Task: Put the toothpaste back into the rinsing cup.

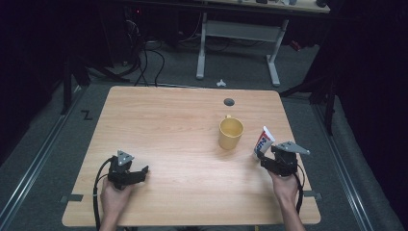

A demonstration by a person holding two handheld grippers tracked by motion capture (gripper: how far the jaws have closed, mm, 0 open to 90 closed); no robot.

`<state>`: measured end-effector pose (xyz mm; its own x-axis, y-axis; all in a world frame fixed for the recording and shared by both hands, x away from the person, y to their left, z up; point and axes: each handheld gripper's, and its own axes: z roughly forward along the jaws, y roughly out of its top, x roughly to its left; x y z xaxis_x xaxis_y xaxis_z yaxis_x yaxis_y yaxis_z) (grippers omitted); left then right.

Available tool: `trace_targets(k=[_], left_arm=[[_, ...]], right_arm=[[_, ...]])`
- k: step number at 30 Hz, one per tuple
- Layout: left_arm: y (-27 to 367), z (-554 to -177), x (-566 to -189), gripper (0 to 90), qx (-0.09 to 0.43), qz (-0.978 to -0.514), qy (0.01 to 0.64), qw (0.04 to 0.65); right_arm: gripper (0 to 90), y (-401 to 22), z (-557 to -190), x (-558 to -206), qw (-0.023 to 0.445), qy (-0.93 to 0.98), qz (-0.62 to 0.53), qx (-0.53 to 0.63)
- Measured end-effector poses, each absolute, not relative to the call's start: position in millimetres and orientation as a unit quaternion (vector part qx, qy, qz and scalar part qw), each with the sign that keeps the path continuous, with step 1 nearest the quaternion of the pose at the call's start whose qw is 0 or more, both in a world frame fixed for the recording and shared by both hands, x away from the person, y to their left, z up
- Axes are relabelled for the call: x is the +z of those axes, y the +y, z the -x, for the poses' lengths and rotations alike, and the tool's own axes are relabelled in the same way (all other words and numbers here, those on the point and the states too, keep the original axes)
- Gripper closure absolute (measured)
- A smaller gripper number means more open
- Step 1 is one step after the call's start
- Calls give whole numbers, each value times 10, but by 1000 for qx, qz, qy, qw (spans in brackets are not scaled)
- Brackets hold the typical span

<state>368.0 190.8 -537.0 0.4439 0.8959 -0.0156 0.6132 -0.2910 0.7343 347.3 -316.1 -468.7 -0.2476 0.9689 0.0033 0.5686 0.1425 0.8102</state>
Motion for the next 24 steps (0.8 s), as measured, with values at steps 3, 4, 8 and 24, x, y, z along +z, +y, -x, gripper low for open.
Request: trace_targets(k=[3,4,8,24], left_arm=[[1908,-3680,-5370,197,205,-777,486,344],[1908,-3680,-5370,197,205,-777,486,344],[1908,-3680,-5370,197,205,-777,486,344],[1908,-3680,-5370,197,205,-777,486,344]], right_arm=[[387,-3155,-3523,-4672,276,701,-549,361],[387,-3149,-3556,-4662,277,702,-549,359],[392,-3149,-3590,-4654,276,700,-550,362],[451,-3134,-3813,-4697,268,697,-560,359]])
